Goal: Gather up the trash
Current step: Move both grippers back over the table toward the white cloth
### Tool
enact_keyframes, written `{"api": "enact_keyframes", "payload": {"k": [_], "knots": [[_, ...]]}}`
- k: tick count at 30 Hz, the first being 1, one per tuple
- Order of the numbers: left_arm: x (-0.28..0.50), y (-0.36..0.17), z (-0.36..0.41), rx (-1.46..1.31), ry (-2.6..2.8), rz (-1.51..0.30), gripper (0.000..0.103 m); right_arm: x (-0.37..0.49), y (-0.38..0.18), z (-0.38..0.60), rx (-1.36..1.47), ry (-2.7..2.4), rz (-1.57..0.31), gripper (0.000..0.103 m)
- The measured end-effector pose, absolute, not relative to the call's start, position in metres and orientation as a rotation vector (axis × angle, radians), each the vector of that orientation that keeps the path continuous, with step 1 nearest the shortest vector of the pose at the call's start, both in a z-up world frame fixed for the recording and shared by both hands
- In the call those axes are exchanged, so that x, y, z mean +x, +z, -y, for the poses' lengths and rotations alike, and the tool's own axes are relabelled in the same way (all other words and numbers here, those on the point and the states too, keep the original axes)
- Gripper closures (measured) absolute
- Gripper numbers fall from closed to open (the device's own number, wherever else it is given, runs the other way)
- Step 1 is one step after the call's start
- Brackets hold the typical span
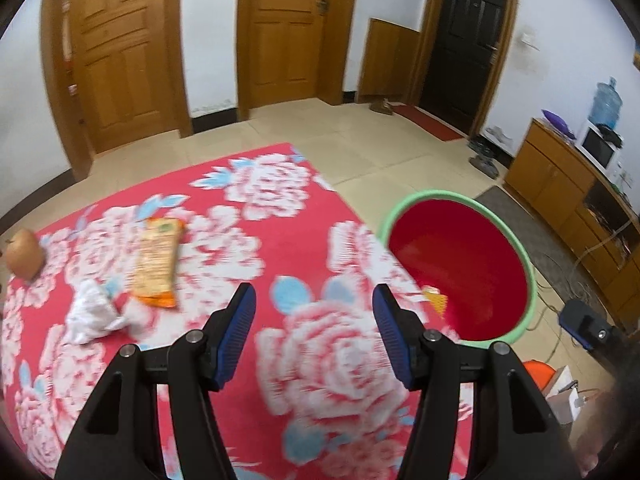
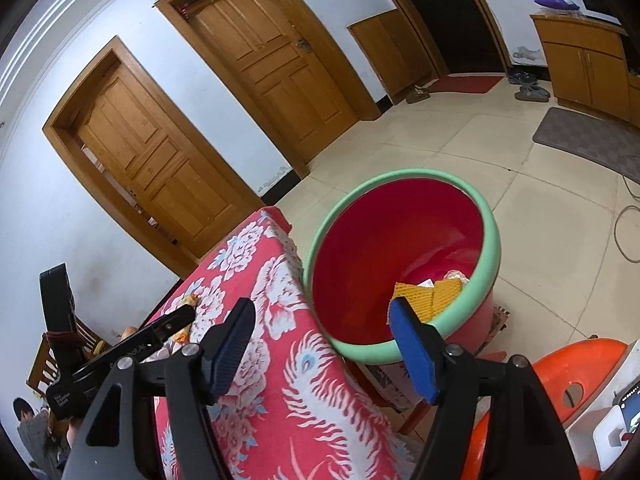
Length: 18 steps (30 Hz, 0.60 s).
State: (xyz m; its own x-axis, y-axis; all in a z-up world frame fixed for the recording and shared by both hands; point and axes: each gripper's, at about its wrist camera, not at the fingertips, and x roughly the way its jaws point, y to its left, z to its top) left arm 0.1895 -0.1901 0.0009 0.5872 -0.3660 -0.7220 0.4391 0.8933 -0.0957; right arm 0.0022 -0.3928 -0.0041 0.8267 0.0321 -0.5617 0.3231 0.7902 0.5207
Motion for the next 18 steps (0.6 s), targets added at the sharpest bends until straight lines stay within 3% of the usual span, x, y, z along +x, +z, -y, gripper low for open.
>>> {"api": "enact_keyframes", "payload": {"k": [18], "knots": [[0.230, -0.015, 0.073, 0.055, -0.196, -0.831, 0.042, 0.015, 0.011, 0.365, 0.580, -0.157, -0.612, 0.031]]}}
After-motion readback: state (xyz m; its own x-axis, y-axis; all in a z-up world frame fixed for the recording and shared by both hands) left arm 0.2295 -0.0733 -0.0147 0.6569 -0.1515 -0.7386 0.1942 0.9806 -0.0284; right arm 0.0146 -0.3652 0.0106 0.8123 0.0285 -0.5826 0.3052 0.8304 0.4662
